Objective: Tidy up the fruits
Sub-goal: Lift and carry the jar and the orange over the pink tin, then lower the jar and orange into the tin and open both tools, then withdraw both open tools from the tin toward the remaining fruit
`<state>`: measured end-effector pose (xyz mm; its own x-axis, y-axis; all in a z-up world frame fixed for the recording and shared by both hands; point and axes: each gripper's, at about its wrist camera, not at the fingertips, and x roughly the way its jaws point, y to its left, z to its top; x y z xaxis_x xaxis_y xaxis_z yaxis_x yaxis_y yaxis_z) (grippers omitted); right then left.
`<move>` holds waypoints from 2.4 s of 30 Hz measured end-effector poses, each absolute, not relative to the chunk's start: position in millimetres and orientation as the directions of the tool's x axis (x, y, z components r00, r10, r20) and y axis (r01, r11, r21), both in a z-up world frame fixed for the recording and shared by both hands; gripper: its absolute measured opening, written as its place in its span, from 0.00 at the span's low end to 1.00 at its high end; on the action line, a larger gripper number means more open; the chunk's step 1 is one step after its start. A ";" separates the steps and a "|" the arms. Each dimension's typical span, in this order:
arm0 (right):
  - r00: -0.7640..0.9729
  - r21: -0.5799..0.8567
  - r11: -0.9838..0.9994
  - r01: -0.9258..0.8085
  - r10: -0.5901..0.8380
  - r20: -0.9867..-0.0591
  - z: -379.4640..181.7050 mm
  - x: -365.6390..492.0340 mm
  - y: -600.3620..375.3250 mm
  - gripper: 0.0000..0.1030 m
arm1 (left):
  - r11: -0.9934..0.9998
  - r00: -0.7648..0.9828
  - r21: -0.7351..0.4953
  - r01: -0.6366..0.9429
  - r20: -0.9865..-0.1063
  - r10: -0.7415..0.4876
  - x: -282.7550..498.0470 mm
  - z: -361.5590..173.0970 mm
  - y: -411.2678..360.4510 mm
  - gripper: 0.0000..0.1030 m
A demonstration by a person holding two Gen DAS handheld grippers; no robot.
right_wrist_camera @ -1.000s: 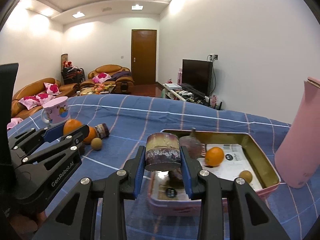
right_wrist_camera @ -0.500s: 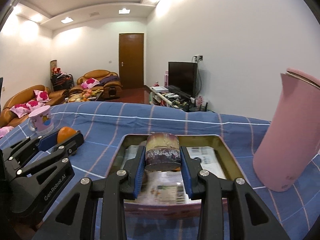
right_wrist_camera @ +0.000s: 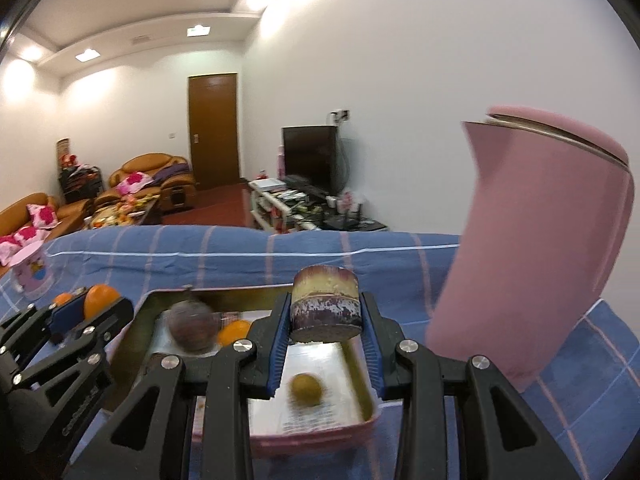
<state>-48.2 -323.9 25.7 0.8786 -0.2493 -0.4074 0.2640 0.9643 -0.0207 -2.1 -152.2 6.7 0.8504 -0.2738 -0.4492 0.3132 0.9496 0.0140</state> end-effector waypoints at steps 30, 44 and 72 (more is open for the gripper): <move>0.796 0.119 0.993 0.017 0.059 -0.602 -4.0 -0.9 -333.4 0.35 | 0.950 0.766 -0.006 0.312 -0.590 -0.255 26.9 -6.3 -185.6 0.35; 0.862 0.225 0.973 0.050 0.072 -0.502 7.7 -20.4 -347.2 0.52 | 0.979 0.860 0.007 0.202 -0.479 -0.174 13.2 5.6 -166.0 0.83; 0.933 0.044 0.951 0.307 -0.291 -0.212 35.3 -63.0 -337.5 0.90 | 0.981 0.947 0.146 0.126 -0.314 -0.075 -13.1 13.0 -169.0 1.00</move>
